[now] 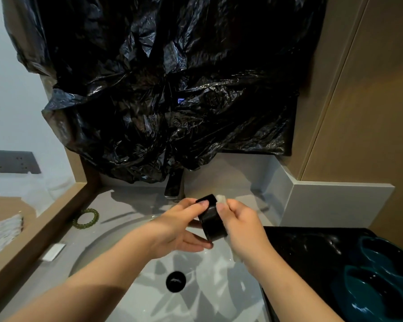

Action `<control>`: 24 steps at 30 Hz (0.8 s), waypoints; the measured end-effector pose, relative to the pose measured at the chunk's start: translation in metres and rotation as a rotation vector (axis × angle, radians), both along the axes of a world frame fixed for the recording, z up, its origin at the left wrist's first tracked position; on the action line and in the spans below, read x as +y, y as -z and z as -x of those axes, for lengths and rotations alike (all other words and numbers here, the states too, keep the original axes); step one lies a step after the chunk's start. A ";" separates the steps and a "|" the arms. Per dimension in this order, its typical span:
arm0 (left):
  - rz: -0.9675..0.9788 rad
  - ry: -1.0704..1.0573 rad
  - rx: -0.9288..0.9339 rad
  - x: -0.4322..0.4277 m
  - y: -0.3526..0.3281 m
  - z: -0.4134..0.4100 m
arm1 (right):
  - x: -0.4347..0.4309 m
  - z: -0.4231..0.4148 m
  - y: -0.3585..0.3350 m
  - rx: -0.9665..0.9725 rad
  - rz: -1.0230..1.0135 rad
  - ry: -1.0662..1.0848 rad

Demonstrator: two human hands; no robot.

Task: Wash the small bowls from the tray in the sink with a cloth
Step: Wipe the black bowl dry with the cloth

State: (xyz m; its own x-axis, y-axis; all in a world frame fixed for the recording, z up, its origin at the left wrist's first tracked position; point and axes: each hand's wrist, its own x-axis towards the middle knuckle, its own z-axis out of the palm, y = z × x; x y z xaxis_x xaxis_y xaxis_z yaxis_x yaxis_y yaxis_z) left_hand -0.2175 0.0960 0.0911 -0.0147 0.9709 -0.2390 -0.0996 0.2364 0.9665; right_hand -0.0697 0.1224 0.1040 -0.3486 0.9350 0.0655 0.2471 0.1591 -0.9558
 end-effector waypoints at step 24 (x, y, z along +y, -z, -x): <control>0.005 -0.123 -0.271 0.000 0.001 -0.005 | 0.009 0.009 -0.008 0.469 0.384 0.089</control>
